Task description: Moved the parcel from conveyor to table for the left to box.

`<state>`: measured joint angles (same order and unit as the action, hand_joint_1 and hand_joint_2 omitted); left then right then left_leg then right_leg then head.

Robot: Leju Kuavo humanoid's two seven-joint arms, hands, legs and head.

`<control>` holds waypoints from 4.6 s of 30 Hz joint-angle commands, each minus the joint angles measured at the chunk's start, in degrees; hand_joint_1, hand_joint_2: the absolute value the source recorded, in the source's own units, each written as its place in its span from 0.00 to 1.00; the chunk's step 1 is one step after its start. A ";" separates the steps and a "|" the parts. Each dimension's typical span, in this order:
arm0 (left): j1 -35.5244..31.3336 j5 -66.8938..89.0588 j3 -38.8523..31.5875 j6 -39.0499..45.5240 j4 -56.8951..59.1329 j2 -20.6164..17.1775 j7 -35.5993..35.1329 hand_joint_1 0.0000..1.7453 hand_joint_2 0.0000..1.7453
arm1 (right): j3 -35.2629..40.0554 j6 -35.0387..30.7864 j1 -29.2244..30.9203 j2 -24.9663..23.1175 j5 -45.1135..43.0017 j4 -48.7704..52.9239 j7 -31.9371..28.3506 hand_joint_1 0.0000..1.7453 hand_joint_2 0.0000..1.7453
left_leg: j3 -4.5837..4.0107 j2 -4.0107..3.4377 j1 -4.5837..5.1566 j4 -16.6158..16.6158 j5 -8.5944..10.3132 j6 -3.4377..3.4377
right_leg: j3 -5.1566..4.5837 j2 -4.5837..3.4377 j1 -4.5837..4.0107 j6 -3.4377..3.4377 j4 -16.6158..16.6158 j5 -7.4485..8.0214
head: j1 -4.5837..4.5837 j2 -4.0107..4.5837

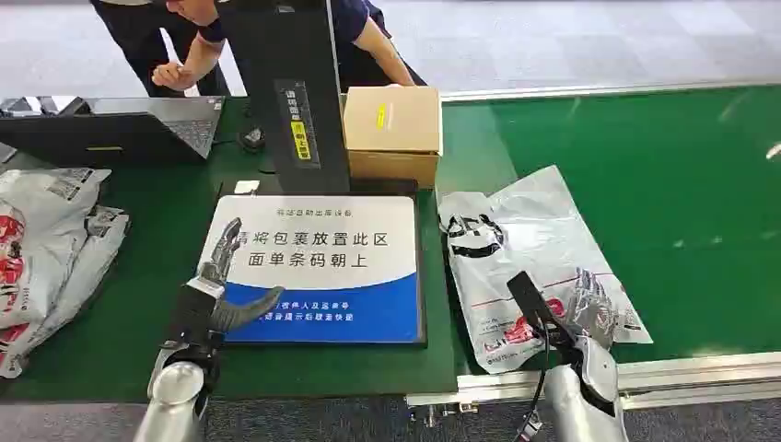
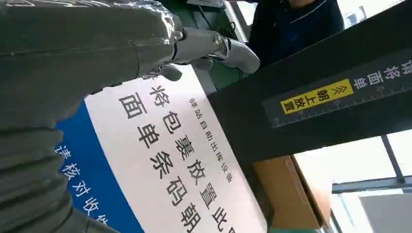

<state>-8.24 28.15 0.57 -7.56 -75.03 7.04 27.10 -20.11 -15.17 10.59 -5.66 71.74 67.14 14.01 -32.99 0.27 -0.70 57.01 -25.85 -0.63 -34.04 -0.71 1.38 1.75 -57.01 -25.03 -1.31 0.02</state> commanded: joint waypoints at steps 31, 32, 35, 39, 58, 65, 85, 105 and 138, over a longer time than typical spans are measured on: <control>-1.70 0.50 -0.93 -0.75 1.22 1.08 -0.74 0.00 1.00 | -4.59 4.89 1.90 -1.48 7.33 -5.54 5.08 0.91 1.00 | 0.11 0.05 -0.01 -0.05 0.00 0.01 | 0.12 0.11 -0.04 -0.10 0.04 -0.02 | 0.00 0.00; -1.70 0.51 -0.90 -0.76 1.24 1.14 -0.75 0.00 1.00 | -4.57 4.72 1.74 -1.57 7.39 -5.35 5.06 0.91 1.00 | 0.16 0.06 -0.02 -0.06 0.00 0.02 | 0.17 0.14 -0.05 -0.14 0.05 -0.04 | 0.00 0.00; -1.69 0.55 -0.93 -0.77 1.29 1.19 -0.77 0.00 1.00 | -4.64 4.26 1.51 -1.75 7.49 -4.84 4.96 0.92 1.00 | 0.16 0.06 -0.01 -0.07 0.00 0.01 | 0.15 0.13 -0.04 -0.13 0.05 -0.04 | 0.00 0.00; -1.65 0.60 -1.05 -0.74 1.28 1.30 -0.78 0.00 1.00 | -4.68 3.00 1.03 -2.13 8.13 -3.39 5.03 0.94 1.00 | 0.19 0.06 -0.01 -0.06 -0.01 0.03 | 0.20 0.15 -0.05 -0.15 0.06 -0.05 | 0.00 0.00; -1.70 1.09 -2.06 -0.77 1.18 1.57 -0.62 0.00 1.00 | 3.90 -5.54 -6.67 -5.85 11.77 21.11 2.62 0.94 1.00 | 0.14 -0.02 0.02 -0.04 -0.04 0.01 | 0.10 0.08 -0.02 -0.17 -0.04 -0.08 | 0.00 0.00; -1.81 0.91 -2.23 -0.09 1.77 1.55 -0.18 0.00 1.00 | 7.56 -9.70 -7.25 -5.66 12.13 24.28 1.64 0.93 1.00 | 0.07 -0.01 0.01 -0.04 0.00 0.01 | 0.05 0.06 -0.01 -0.11 0.01 -0.02 | -0.02 0.00; -0.21 -0.19 -0.83 0.82 0.96 -0.46 1.80 0.00 1.00 | 26.10 -18.41 2.08 -3.02 11.64 4.18 -7.75 0.84 1.00 | 0.35 -0.30 -0.04 -0.19 -0.04 0.02 | 0.26 -0.19 -0.08 -0.18 0.13 0.03 | 0.00 0.00; -4.74 -1.86 1.77 1.98 7.08 -1.02 3.42 0.00 1.00 | 39.17 -20.20 9.27 -4.43 7.24 -2.96 -13.74 0.88 1.00 | 0.13 -0.08 0.00 -0.07 0.01 0.00 | 0.08 -0.03 -0.02 -0.10 -0.01 0.00 | 0.00 0.00; -6.69 -15.16 -6.46 16.02 0.44 3.13 9.92 0.00 1.00 | 38.93 -22.79 19.96 -6.46 -2.44 -25.88 -20.30 0.82 1.00 | 0.11 -0.04 -0.03 -0.01 0.00 0.03 | 0.12 0.05 -0.07 -0.14 -0.03 -0.01 | 0.00 0.00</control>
<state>-12.81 13.99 -3.69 8.39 -74.05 8.87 36.81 20.15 -36.81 26.71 -11.30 70.90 48.65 -3.94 -32.98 0.26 -0.71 57.00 -25.83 -0.64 -34.04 -0.72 1.36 1.75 -57.06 -25.04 -1.31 0.02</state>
